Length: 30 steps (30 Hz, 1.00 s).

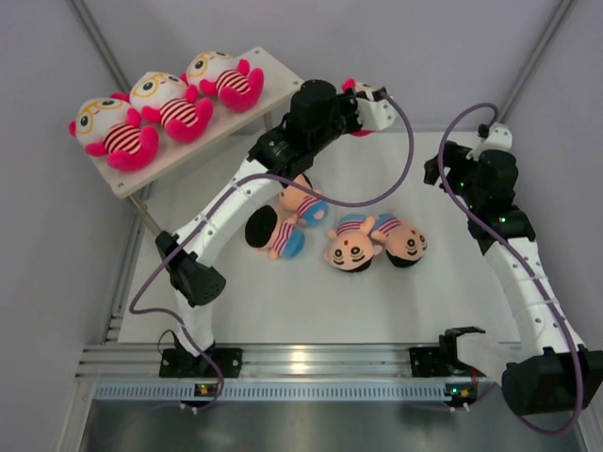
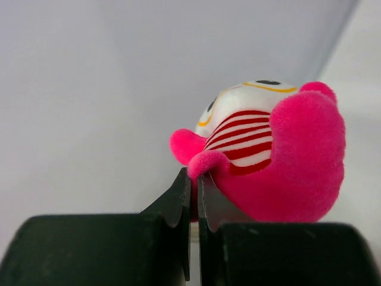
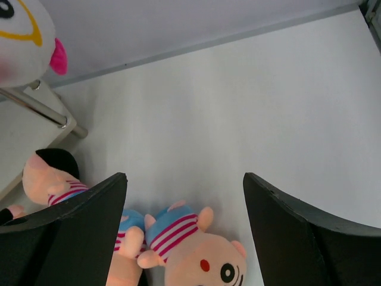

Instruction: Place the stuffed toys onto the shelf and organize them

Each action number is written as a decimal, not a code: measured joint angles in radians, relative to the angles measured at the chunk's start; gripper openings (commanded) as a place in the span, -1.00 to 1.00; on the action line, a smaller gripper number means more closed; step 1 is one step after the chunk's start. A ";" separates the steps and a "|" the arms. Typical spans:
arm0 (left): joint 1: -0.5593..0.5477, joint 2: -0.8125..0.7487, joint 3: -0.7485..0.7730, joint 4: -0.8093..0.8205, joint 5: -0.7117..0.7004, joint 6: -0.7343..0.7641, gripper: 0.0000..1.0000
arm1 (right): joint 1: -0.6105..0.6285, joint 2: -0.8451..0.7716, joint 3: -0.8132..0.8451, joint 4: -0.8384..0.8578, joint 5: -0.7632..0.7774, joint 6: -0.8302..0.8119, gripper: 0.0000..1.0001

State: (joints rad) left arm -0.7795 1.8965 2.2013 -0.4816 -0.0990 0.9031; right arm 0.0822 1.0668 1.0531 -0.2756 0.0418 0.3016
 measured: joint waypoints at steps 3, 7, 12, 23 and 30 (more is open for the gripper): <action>0.001 0.092 0.084 0.215 -0.081 0.044 -1.00 | 0.000 -0.012 0.000 0.003 0.007 0.013 0.58; 0.015 0.176 0.163 0.413 -0.158 0.074 -1.00 | 0.000 -0.012 0.000 0.000 0.012 0.016 0.58; 0.065 0.192 0.130 0.554 -0.286 0.074 -1.00 | 0.000 -0.017 -0.019 -0.002 0.018 0.016 0.58; 0.158 0.141 0.012 0.652 -0.463 0.046 -1.00 | 0.000 -0.028 -0.057 0.000 0.018 0.016 0.58; 0.180 0.073 -0.137 0.655 -0.554 -0.013 -1.00 | 0.000 -0.046 -0.074 -0.002 0.019 0.011 0.59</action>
State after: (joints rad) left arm -0.5999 1.9697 2.0640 0.1738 -0.6525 0.8906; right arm 0.0822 1.0210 0.9794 -0.2771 0.0605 0.3130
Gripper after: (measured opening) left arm 0.047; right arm 0.790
